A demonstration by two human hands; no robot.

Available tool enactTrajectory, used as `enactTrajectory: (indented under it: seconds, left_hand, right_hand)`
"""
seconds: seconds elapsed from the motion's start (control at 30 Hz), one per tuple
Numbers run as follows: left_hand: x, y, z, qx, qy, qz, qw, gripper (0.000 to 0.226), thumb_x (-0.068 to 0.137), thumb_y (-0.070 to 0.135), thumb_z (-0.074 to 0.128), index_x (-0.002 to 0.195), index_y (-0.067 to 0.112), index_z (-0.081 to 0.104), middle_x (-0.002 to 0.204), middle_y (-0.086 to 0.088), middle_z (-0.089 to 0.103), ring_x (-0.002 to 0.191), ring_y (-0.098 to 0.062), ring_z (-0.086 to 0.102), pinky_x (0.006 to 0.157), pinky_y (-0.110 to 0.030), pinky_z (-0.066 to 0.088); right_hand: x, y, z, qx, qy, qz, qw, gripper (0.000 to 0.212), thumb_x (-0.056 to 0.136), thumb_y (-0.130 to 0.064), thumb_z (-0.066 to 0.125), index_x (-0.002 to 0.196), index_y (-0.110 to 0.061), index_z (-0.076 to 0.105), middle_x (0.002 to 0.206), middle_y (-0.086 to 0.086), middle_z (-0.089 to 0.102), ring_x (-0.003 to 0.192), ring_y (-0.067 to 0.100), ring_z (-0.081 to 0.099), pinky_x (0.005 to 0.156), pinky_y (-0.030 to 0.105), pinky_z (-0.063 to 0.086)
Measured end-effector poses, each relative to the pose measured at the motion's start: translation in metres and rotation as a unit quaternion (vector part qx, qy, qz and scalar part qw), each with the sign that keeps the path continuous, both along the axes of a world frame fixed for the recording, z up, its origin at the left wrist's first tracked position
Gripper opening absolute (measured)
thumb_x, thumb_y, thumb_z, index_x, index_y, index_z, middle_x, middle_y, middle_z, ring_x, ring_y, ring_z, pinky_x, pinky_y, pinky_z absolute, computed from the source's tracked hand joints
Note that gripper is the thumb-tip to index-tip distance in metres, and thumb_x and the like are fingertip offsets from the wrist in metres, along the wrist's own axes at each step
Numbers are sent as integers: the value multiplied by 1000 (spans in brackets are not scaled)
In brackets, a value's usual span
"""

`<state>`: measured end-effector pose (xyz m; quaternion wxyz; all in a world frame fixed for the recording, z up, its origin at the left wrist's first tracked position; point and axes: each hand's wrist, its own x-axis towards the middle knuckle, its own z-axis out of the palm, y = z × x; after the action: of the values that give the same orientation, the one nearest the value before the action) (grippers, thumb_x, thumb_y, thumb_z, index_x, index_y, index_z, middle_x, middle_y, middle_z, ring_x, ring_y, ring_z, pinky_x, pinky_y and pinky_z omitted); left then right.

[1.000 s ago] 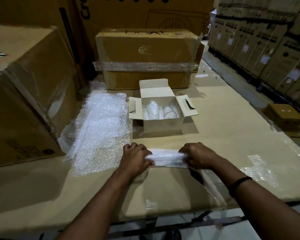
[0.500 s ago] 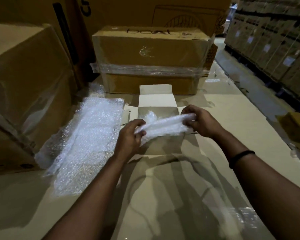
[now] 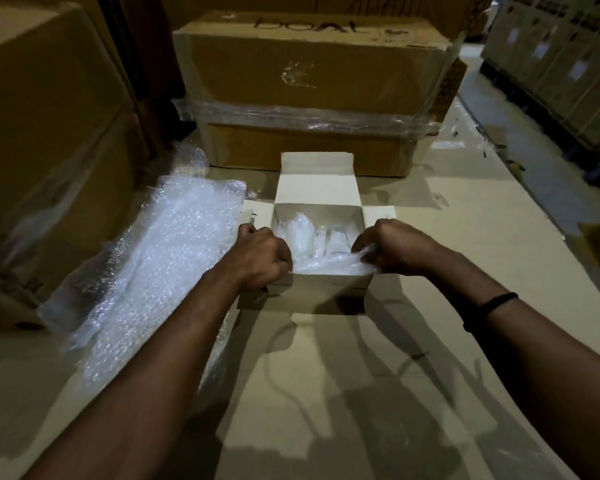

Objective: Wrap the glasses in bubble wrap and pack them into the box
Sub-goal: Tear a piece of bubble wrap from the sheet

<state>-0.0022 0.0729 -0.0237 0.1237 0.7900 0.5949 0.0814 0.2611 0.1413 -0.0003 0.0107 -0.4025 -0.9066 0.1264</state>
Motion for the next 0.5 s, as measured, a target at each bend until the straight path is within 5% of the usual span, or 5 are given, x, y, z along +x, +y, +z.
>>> enactTrajectory:
  seconds: [0.17,0.3,0.5]
  left_hand:
    - [-4,-4,-2,20,-27,-22,999,42,69,30,43,96,26,75,114,13,65,111,-10,48,101,-38,16]
    - [-3,-14,5,37,-63,-40,997,52,67,27,47,114,26,69,120,11,64,112,-12,48,102,-35,18]
    - [17,-10,-2,-37,59,-72,995,46,70,40,43,104,29,72,82,2,68,94,-14,52,99,-37,22]
  right_hand:
    - [2,-2,7,19,10,18,1000,31,84,-15,69,113,-25,69,120,-1,61,109,19,55,90,37,47]
    - [4,-11,12,15,-17,54,998,46,78,5,59,113,-23,70,119,-2,65,107,17,59,88,32,49]
    - [-15,-16,-2,10,-165,96,982,51,79,-4,50,118,-32,66,115,2,65,103,26,61,86,32,47]
